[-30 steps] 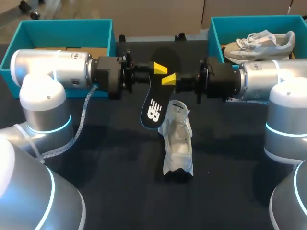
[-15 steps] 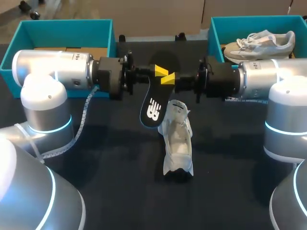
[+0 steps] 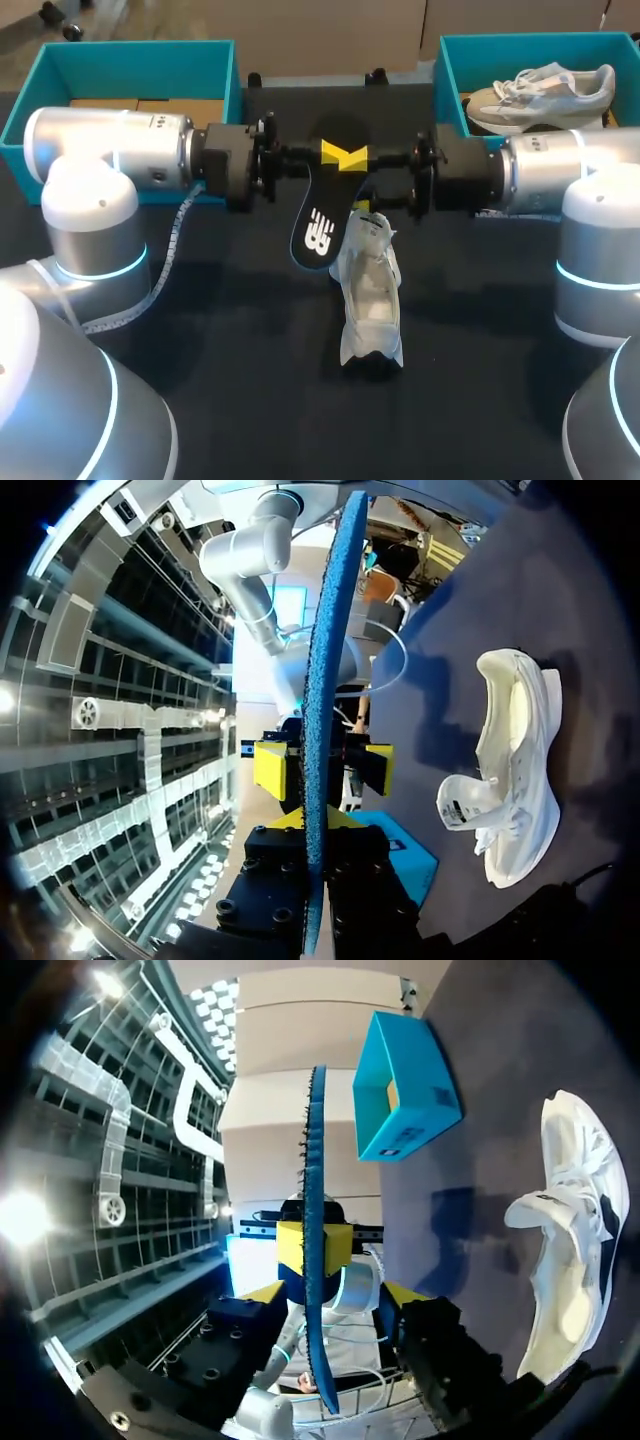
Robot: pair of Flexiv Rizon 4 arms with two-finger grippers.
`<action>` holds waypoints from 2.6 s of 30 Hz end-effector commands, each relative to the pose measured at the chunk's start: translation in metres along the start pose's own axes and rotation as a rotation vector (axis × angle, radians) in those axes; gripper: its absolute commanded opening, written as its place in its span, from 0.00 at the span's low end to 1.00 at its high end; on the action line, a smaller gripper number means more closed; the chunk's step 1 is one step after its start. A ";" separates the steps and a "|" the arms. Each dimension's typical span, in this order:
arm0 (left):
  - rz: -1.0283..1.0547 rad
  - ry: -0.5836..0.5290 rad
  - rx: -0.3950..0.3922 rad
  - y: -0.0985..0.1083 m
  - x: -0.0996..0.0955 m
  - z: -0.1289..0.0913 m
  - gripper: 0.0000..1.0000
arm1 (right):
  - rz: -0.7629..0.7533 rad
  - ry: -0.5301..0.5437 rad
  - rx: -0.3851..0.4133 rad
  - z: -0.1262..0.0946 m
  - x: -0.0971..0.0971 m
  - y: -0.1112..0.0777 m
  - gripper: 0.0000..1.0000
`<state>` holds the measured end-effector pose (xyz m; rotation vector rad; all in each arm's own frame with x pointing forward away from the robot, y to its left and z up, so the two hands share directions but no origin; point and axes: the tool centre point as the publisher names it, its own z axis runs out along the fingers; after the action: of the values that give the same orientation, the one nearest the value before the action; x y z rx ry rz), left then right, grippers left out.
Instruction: Take the shoe out of the shoebox, open the shoe tongue, remove and reinsert the insole, then place the shoe into the shoebox
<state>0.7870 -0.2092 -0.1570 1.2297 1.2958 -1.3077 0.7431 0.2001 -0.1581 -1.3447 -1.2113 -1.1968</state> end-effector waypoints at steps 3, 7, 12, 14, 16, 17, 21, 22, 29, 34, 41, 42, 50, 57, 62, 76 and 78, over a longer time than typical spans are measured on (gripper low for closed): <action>-0.018 0.013 0.008 -0.005 0.004 -0.003 0.00 | -0.034 -0.072 -0.043 -0.032 0.004 -0.022 1.00; -0.039 0.020 0.012 -0.006 0.007 -0.007 0.00 | -0.065 -0.106 -0.050 -0.045 0.003 -0.027 1.00; -0.060 0.023 0.015 -0.008 0.009 -0.008 0.00 | -0.125 -0.147 -0.051 -0.056 0.000 -0.029 1.00; -0.065 0.020 0.012 -0.008 0.009 -0.009 0.00 | -0.163 -0.198 -0.051 -0.057 -0.001 -0.029 1.00; -0.064 0.014 -0.008 -0.007 0.008 -0.009 0.00 | -0.172 -0.308 -0.112 -0.063 -0.004 -0.029 1.00; -0.060 0.011 -0.027 -0.006 0.008 -0.009 0.00 | -0.172 -0.308 -0.112 -0.063 -0.004 -0.029 1.00; -0.060 0.011 -0.027 -0.006 0.008 -0.009 0.00 | -0.172 -0.308 -0.112 -0.063 -0.004 -0.029 1.00; -0.060 0.011 -0.027 -0.006 0.008 -0.009 0.00 | -0.172 -0.308 -0.112 -0.063 -0.004 -0.029 1.00; -0.060 0.011 -0.027 -0.006 0.008 -0.009 0.00 | -0.172 -0.308 -0.112 -0.063 -0.004 -0.029 1.00; -0.060 0.011 -0.027 -0.006 0.008 -0.009 0.00 | -0.172 -0.308 -0.112 -0.063 -0.004 -0.029 1.00; -0.060 0.011 -0.027 -0.006 0.008 -0.009 0.00 | -0.172 -0.308 -0.112 -0.063 -0.004 -0.029 1.00; -0.060 0.011 -0.027 -0.006 0.008 -0.009 0.00 | -0.172 -0.308 -0.112 -0.063 -0.004 -0.029 1.00; -0.060 0.011 -0.027 -0.006 0.008 -0.009 0.00 | -0.199 -0.334 -0.102 -0.066 -0.003 -0.027 1.00; -0.209 0.035 -0.004 -0.012 -0.008 -0.019 0.00 | -0.483 -0.415 -0.041 -0.085 0.004 -0.021 1.00; -0.322 0.045 0.029 -0.016 -0.012 -0.024 0.00 | -0.683 -0.486 0.011 -0.092 0.007 -0.020 1.00; -0.536 0.002 0.128 -0.017 -0.011 -0.023 0.00 | -0.739 -0.500 0.036 -0.095 0.008 -0.020 1.00; -0.536 0.002 0.128 -0.017 -0.011 -0.023 0.00 | -0.739 -0.500 0.036 -0.095 0.008 -0.020 1.00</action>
<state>0.7707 -0.1837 -0.1427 0.9956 1.6337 -1.7849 0.7171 0.1065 -0.1397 -1.2324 -2.2073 -1.3485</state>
